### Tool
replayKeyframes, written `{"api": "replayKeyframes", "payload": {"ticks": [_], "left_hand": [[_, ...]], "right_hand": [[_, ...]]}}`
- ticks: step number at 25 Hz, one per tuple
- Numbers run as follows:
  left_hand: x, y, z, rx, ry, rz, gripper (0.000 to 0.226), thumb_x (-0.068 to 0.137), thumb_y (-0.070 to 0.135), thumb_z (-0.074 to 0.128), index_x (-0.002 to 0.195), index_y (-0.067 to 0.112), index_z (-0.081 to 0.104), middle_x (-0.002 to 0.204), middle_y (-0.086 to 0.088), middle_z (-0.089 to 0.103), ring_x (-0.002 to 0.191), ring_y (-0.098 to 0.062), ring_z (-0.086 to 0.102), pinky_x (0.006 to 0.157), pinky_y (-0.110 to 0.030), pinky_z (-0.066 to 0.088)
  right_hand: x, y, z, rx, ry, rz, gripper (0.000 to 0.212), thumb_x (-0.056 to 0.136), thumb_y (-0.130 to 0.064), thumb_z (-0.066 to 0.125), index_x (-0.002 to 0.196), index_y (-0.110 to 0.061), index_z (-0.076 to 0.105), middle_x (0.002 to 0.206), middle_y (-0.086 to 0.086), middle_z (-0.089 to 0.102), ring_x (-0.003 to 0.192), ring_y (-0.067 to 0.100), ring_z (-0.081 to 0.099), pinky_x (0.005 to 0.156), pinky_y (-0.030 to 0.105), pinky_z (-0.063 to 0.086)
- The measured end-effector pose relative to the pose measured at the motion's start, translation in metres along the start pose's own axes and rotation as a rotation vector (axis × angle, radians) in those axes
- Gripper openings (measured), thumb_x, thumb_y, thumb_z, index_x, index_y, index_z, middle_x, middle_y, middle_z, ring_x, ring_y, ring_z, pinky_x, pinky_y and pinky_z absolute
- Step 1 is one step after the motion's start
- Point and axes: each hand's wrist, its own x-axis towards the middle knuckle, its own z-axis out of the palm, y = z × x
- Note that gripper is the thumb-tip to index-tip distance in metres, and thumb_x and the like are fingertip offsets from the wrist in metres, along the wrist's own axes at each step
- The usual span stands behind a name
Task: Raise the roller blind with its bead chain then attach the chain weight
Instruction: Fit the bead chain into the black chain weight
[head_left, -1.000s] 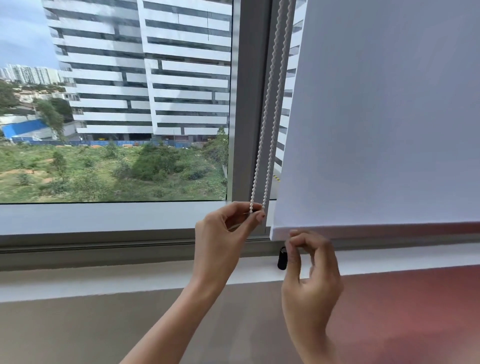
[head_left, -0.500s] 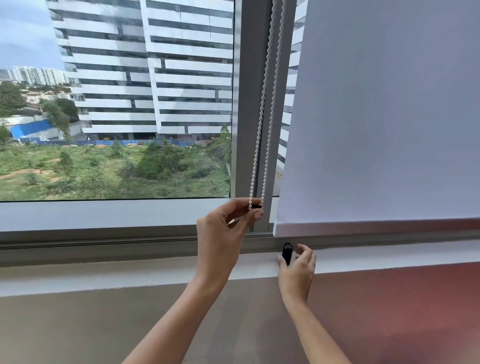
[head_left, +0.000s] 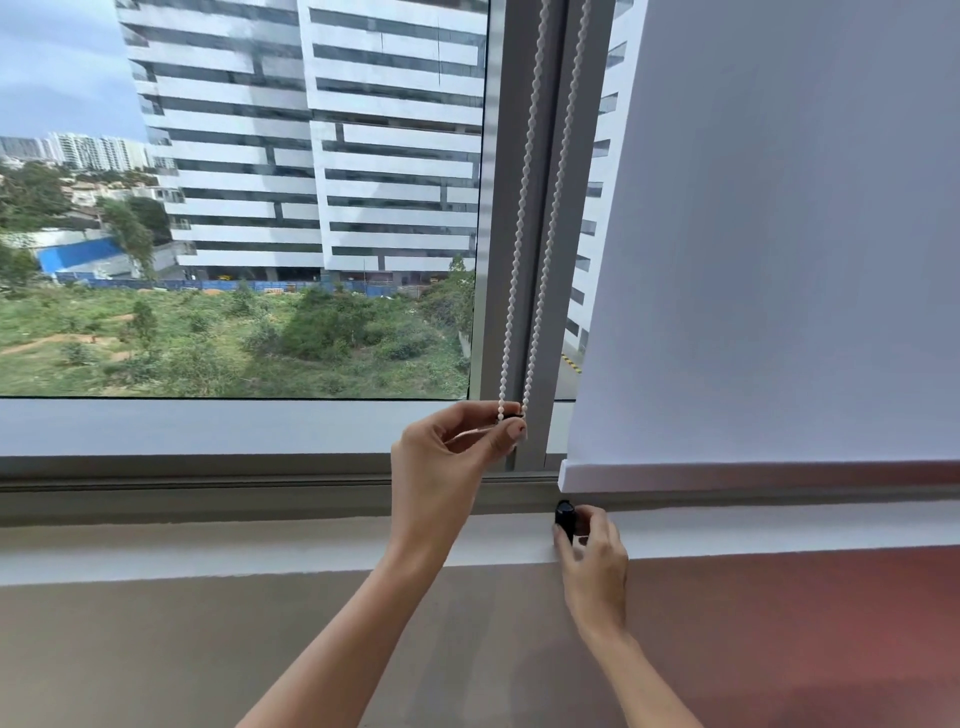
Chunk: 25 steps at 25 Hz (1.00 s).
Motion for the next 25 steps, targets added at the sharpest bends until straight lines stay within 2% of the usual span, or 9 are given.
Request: {"api": "replayKeyframes", "payload": {"ticks": [1,2,5,7,13,16,19,22,25], "left_hand": [[0.001,0.0,-0.001,-0.016,-0.015,-0.022,0.021,0.071,0.026,0.078,0.089,0.017,0.077,0.083,0.001,0.078,0.082,-0.017,0.074,0.078,-0.031,0.058],[0.003,0.0,-0.001,-0.023,-0.033,-0.037,0.022,0.07,0.028,0.078,0.089,0.017,0.077,0.083,0.001,0.078,0.082,-0.017,0.074,0.079,-0.031,0.058],[0.005,-0.001,-0.002,-0.038,-0.081,-0.06,0.02,0.073,0.027,0.075,0.091,0.017,0.076,0.086,0.001,0.078,0.082,-0.01,0.072,0.076,-0.02,0.054],[0.005,-0.002,-0.001,-0.062,-0.093,-0.061,0.017,0.077,0.019,0.073,0.093,0.015,0.076,0.088,0.001,0.078,0.083,-0.007,0.071,0.074,-0.014,0.051],[0.002,0.0,-0.005,-0.102,-0.097,-0.038,0.014,0.08,0.01,0.071,0.094,0.008,0.074,0.09,-0.003,0.077,0.087,-0.009,0.071,0.074,-0.014,0.05],[0.001,0.001,-0.008,-0.07,-0.101,-0.031,0.014,0.08,0.011,0.071,0.094,0.009,0.074,0.091,-0.003,0.077,0.087,-0.008,0.07,0.076,-0.015,0.05],[0.001,0.003,-0.009,-0.088,-0.123,-0.039,0.014,0.079,0.011,0.071,0.093,0.007,0.074,0.09,-0.004,0.077,0.084,-0.009,0.07,0.075,-0.016,0.051],[0.001,0.003,-0.009,-0.107,-0.146,-0.045,0.019,0.077,0.015,0.071,0.094,0.006,0.073,0.089,-0.003,0.076,0.083,-0.01,0.07,0.075,-0.017,0.051],[0.002,0.003,-0.01,-0.113,-0.151,-0.038,0.021,0.076,0.016,0.07,0.094,0.005,0.073,0.088,-0.001,0.076,0.083,-0.01,0.07,0.075,-0.017,0.051]], "right_hand": [[-0.007,-0.006,-0.002,0.035,-0.022,-0.065,0.023,0.085,-0.006,0.071,0.105,-0.003,0.062,0.092,0.004,0.06,0.077,0.018,0.059,0.075,0.012,0.047],[-0.013,-0.013,-0.005,0.068,-0.055,-0.133,0.025,0.084,-0.004,0.071,0.107,-0.005,0.062,0.093,0.002,0.06,0.078,0.015,0.06,0.077,0.011,0.047],[-0.026,-0.039,-0.013,0.155,-0.162,-0.348,0.027,0.084,-0.004,0.068,0.11,-0.008,0.061,0.097,-0.001,0.061,0.084,0.007,0.059,0.08,0.013,0.048],[-0.027,-0.06,-0.02,0.246,-0.194,-0.403,0.023,0.087,-0.01,0.061,0.11,-0.009,0.059,0.097,-0.002,0.06,0.088,0.006,0.059,0.081,0.014,0.049],[-0.027,-0.104,-0.038,0.577,-0.185,-0.207,0.024,0.086,-0.014,0.061,0.107,-0.027,0.06,0.093,0.002,0.062,0.082,0.023,0.065,0.07,0.035,0.058],[-0.026,-0.114,-0.043,0.599,-0.151,-0.174,0.027,0.085,-0.019,0.062,0.106,-0.036,0.061,0.093,-0.003,0.064,0.083,0.023,0.066,0.073,0.041,0.058],[-0.024,-0.119,-0.046,0.61,-0.151,-0.182,0.029,0.087,-0.021,0.062,0.111,-0.037,0.064,0.095,-0.007,0.064,0.085,0.022,0.067,0.075,0.039,0.058],[-0.023,-0.123,-0.047,0.682,-0.172,-0.145,0.031,0.087,-0.022,0.063,0.115,-0.036,0.066,0.095,-0.006,0.064,0.08,0.022,0.066,0.071,0.028,0.055],[-0.026,-0.124,-0.048,0.783,-0.183,-0.092,0.03,0.087,-0.023,0.064,0.115,-0.033,0.068,0.093,0.006,0.067,0.075,0.022,0.066,0.068,0.025,0.054]]}}
